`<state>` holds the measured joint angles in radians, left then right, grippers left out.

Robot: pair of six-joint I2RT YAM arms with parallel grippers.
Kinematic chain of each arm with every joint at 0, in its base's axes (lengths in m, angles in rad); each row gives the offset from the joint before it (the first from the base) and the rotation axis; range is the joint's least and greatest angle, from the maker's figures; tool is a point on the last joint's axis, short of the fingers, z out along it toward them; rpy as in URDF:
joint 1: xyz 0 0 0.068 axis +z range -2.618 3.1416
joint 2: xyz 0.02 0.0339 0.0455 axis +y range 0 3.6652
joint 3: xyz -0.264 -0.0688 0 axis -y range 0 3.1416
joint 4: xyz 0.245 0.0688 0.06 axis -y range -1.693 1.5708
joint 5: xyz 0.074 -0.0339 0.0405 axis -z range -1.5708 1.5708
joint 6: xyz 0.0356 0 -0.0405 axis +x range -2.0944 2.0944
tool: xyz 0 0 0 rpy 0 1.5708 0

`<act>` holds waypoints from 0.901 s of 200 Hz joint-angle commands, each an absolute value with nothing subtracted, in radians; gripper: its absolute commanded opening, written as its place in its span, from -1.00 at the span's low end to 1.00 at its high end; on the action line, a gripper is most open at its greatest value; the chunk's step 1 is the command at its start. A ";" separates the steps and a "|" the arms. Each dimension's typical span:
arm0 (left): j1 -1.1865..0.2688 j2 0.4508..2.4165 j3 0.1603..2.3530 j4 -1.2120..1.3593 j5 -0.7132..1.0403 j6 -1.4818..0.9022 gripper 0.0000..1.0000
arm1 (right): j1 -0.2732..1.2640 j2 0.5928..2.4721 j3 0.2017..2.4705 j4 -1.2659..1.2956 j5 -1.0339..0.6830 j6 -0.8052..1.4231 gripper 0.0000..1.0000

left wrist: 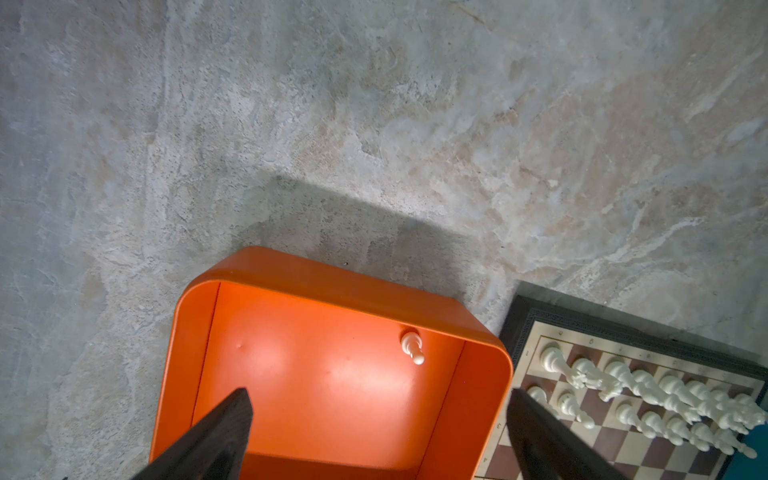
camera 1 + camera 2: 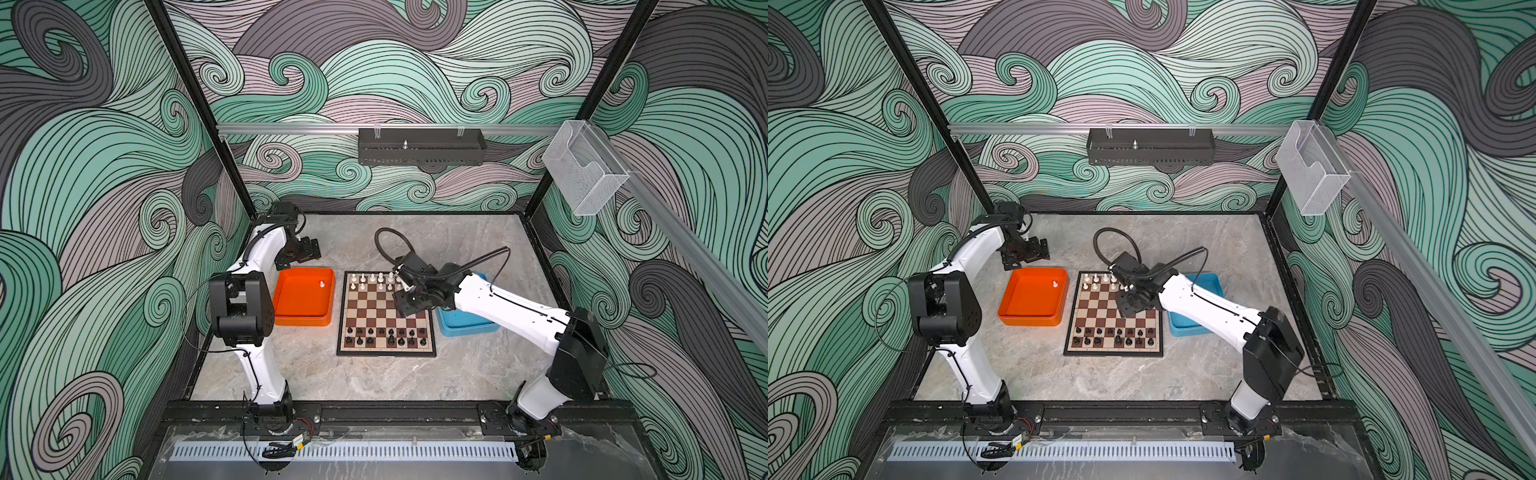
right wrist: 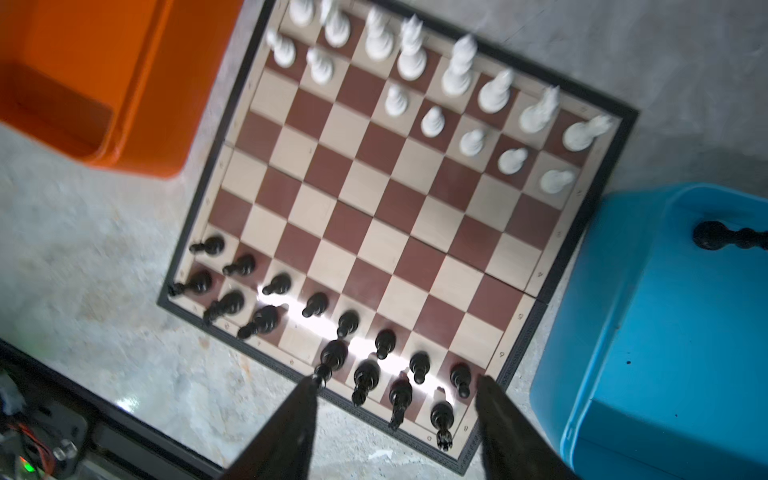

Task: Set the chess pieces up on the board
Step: 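Open the right gripper, release the black king and lift back toward the blue tray, then lower the left gripper onto the white pawn while the right hovers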

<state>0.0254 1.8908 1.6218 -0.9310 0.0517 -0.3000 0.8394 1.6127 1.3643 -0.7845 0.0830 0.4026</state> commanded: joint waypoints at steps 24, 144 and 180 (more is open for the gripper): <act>0.030 1.885 1.600 -0.991 0.001 -0.352 0.95 | 0.676 1.527 1.391 -0.795 0.147 0.333 1.00; -0.036 1.957 1.526 -0.951 0.020 -0.359 0.69 | 0.462 1.490 1.246 -0.744 -0.021 0.261 1.00; -0.055 1.981 1.546 -0.954 0.009 -0.365 0.48 | 0.436 1.487 1.222 -0.740 -0.030 0.250 1.00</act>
